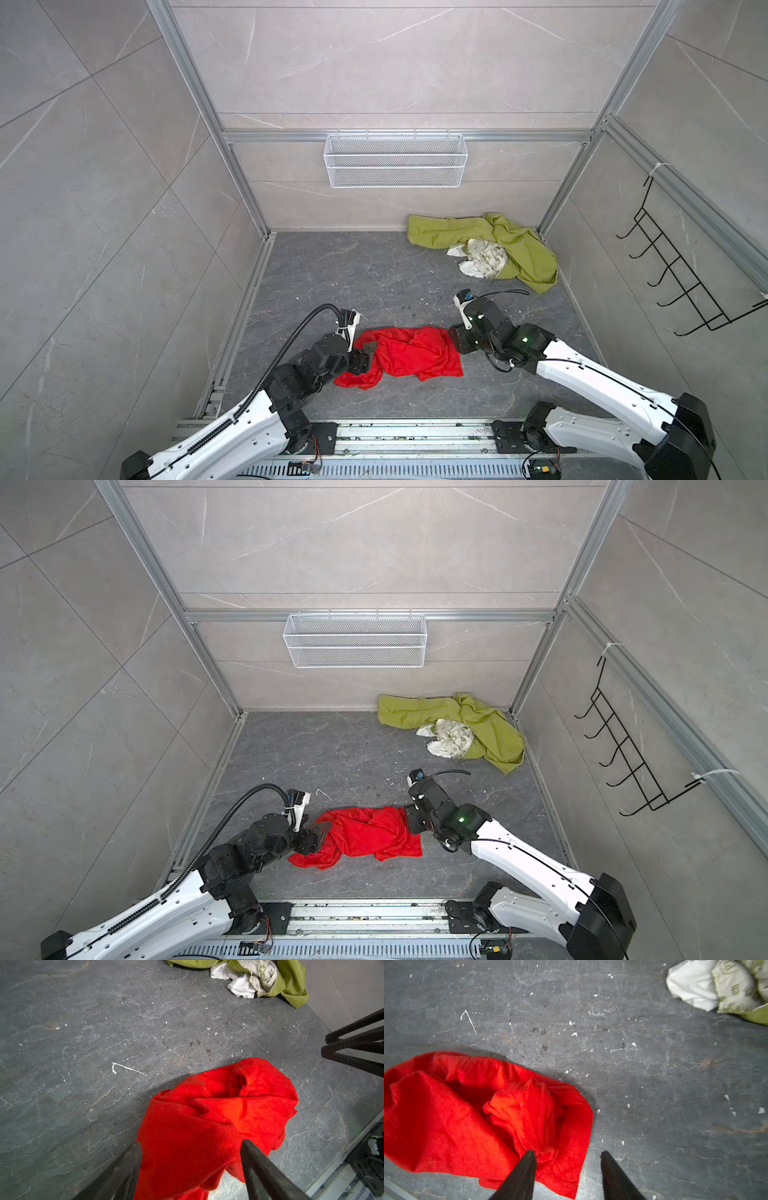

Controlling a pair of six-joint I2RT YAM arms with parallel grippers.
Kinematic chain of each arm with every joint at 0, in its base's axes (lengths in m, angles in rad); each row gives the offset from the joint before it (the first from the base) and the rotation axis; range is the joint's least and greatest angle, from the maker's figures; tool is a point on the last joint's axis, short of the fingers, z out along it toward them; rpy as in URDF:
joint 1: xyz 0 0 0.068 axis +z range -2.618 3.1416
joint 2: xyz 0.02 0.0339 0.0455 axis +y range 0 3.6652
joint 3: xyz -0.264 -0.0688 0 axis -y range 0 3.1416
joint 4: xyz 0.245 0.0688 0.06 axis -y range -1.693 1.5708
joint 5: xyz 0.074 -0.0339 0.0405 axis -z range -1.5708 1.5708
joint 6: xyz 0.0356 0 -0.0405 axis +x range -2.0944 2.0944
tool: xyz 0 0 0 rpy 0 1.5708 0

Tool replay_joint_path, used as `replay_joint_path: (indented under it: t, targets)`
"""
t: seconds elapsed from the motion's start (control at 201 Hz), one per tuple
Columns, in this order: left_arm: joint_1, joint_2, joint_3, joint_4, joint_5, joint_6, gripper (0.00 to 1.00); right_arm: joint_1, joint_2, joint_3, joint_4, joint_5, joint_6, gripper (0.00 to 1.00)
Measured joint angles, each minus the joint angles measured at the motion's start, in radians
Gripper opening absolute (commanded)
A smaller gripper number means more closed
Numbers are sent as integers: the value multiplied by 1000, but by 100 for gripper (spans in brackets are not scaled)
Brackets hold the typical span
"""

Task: Pick out a specific cloth from the pile

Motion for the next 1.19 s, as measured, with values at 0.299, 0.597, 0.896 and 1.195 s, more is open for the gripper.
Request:
replay_joint_path:
  t: [0.299, 0.597, 0.896, 1.195]
  targets:
    - [0, -74, 60, -158, -117, -6, 95, -18, -7, 14, 63, 179, -102, 65]
    - [225, 163, 119, -163, -250, 94, 98, -165, 35, -224, 647, 398, -401, 92]
    - [724, 444, 101, 143, -51, 263, 98, -298, 282, -381, 1153, 460, -536, 93]
    - [819, 796, 101, 401, 9, 343, 95, -383, 349, -434, 1447, 373, -612, 93]
